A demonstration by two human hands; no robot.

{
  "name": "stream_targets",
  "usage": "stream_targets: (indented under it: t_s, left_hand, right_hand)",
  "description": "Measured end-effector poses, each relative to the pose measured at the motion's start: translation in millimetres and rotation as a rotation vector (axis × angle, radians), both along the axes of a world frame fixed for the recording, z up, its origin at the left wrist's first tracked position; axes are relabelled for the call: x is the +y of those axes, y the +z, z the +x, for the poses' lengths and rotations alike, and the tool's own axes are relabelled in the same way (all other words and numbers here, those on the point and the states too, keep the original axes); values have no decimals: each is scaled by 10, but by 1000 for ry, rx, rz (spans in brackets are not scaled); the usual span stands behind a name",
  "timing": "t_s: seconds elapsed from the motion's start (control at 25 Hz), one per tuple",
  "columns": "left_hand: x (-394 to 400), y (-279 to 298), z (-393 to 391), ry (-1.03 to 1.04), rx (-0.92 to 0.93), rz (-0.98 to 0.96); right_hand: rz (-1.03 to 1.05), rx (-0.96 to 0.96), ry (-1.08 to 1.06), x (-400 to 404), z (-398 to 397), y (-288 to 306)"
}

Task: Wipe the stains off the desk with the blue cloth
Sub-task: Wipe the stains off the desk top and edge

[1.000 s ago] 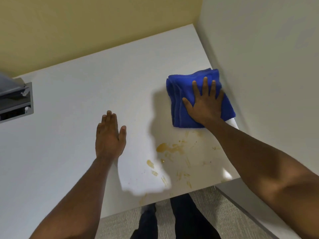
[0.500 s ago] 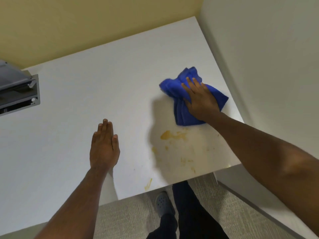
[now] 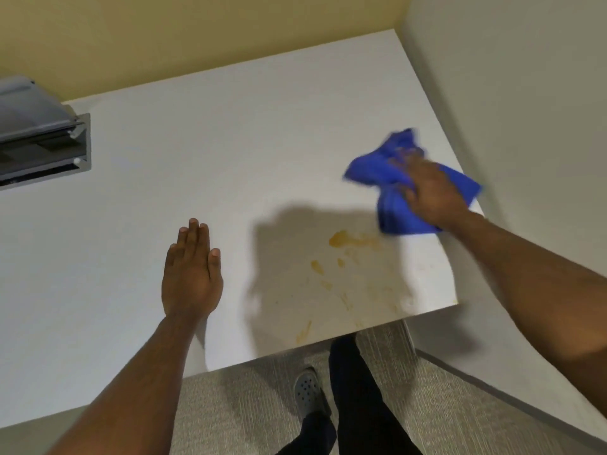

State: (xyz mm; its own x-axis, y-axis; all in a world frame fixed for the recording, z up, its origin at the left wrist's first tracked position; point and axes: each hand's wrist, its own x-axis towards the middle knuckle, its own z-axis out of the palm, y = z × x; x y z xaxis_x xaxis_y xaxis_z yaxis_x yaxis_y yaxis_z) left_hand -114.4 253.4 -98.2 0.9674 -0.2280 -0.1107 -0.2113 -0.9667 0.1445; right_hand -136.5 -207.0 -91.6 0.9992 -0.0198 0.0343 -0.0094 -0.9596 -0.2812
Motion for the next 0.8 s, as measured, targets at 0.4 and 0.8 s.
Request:
stream_targets:
  t_s: [0.4, 0.8]
  left_hand:
    - [33, -37, 21, -1, -7, -15]
    - [70, -66, 40, -28, -38, -69]
  right_hand:
    - [29, 158, 366, 1457, 618, -14]
    - [108, 8, 97, 1833, 1124, -1]
